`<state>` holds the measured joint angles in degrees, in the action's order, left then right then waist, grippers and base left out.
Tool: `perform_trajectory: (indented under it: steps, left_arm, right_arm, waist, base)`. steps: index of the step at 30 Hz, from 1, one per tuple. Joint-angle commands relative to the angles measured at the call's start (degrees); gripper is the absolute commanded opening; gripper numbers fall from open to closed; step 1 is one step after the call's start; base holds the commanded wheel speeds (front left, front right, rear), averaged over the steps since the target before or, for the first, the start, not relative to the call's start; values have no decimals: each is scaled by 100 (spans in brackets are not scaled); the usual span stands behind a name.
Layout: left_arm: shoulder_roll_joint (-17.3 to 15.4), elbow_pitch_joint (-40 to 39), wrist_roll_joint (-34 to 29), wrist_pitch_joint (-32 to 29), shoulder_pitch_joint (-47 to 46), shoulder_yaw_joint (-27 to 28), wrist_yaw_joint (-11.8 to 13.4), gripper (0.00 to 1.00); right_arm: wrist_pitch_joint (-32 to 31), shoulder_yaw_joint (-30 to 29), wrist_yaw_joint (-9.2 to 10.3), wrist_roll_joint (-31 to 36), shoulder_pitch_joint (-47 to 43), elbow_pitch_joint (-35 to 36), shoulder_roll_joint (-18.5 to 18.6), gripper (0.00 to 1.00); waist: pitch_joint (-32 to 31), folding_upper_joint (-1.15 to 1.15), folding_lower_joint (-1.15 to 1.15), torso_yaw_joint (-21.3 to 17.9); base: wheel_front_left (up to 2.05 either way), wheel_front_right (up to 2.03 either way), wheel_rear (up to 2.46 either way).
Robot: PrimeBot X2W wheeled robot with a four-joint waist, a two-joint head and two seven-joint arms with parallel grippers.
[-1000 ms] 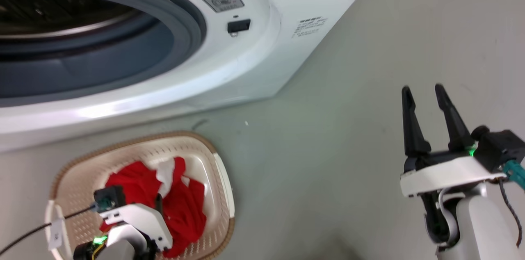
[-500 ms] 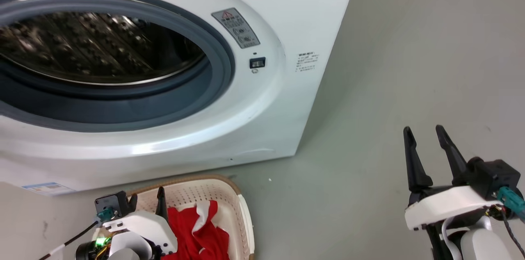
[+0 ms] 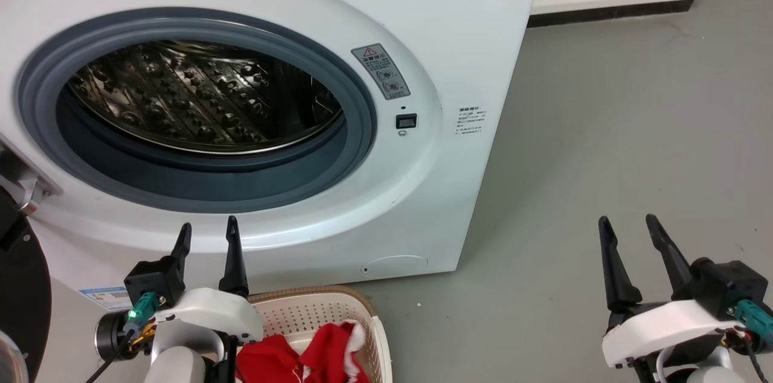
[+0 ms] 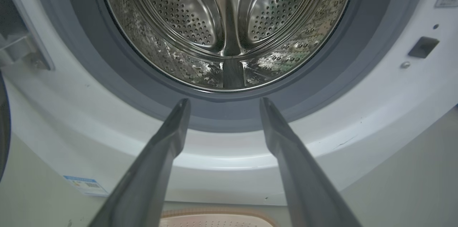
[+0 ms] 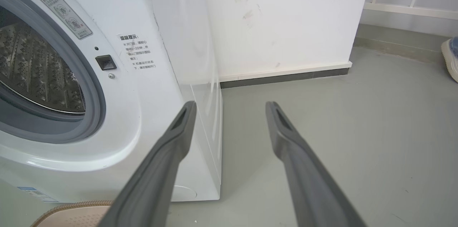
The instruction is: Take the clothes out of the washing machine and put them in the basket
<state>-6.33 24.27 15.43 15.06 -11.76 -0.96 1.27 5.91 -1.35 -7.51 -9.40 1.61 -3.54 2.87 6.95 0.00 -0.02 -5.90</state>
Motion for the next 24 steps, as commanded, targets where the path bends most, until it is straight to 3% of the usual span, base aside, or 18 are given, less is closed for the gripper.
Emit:
perform_trajectory:
  steps: [1, 14, 24]
  left_arm:
    - [21, -222, -120, 16, 101, 18, 35, 100]
    - [-248, -1399, -637, -110, 750, -14, 280, 100]
    - [-336, -1873, -610, -496, 1376, -49, 368, 100]
  right_arm:
    - [-25, -2, 4, 20, -80, 49, 2, 100]
    - [-121, -6, 4, 250, -388, 172, 3, 100]
    - [-341, 156, 4, 544, -692, 479, 3, 100]
  waist:
    - [-70, 0, 2, 25]
    - [-509, 0, 2, 118]
    - [-828, 0, 2, 171]
  base:
    - [0, 0, 0]
    - [0, 0, 0]
    - [0, 0, 0]
